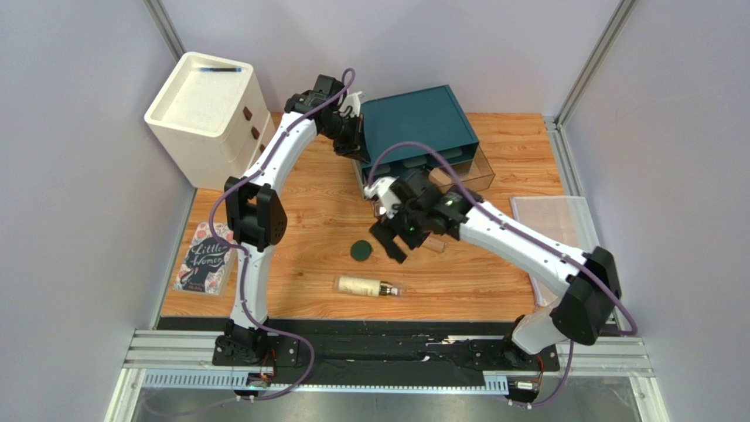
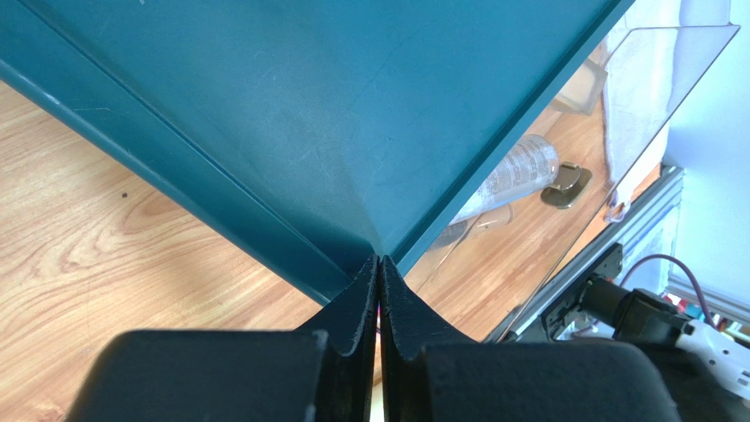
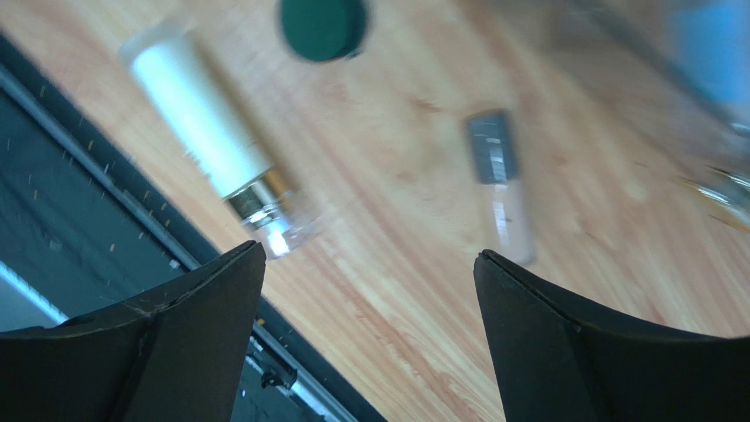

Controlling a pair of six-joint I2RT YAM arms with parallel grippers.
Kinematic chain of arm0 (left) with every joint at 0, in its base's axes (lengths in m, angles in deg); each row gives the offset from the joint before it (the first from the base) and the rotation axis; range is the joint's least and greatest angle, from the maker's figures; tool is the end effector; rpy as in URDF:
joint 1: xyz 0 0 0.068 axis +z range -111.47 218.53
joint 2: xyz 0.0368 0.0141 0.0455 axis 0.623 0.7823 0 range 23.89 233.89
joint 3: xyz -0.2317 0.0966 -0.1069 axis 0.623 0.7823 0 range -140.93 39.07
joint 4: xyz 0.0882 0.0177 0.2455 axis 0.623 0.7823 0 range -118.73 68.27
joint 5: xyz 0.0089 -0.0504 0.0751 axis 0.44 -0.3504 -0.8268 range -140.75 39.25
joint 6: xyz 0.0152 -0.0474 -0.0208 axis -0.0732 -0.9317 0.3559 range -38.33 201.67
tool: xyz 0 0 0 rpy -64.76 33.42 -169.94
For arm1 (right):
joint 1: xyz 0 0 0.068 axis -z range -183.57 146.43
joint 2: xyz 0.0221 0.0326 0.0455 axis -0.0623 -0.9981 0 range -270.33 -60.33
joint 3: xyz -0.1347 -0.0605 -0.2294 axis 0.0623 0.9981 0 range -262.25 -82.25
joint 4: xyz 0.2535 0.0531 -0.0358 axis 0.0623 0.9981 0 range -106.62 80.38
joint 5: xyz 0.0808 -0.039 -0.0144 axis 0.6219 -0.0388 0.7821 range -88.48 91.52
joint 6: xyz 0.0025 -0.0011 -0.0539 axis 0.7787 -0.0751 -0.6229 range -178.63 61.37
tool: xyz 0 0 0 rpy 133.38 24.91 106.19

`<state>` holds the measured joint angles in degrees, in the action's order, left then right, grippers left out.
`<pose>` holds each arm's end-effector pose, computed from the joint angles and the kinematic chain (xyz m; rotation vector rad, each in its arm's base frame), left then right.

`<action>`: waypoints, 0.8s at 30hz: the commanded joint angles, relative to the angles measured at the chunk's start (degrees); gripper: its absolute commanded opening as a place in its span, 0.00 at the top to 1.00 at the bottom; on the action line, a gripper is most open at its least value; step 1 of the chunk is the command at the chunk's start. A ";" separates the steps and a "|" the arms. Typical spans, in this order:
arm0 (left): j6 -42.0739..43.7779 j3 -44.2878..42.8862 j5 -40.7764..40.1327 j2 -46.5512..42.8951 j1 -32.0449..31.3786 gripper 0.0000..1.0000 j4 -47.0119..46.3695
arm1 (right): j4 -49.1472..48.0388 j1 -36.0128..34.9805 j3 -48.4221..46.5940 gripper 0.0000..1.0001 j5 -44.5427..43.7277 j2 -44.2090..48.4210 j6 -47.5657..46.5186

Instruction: Organize the makeup

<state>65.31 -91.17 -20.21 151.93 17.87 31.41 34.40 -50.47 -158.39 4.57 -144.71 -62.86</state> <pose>0.4435 -0.1865 0.3021 0.3050 2.6216 -0.9212 0.2044 0.2212 0.3064 -1.1572 2.3747 0.3297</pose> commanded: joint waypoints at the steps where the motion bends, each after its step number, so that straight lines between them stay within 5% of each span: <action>1: -0.60 1.56 1.44 1.85 -0.25 0.94 3.93 | 1.80 -8.03 0.12 0.08 1.17 -6.40 -4.20; 16: -0.69 4.28 1.36 1.41 -0.25 0.94 3.85 | -1.19 -14.54 -7.36 0.11 6.27 -26.88 -7.46; 20: -0.78 4.99 0.83 0.98 -0.16 0.93 3.58 | -1.63 -14.72 -7.01 0.28 4.60 -28.65 -6.67; 24: -1.31 4.55 0.83 0.89 -0.08 0.93 3.32 | -1.28 -14.72 -6.57 0.76 4.60 -29.35 -5.97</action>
<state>63.72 -88.83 -16.93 151.85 18.50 28.33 34.51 -64.69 -163.46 9.59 -173.78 -69.22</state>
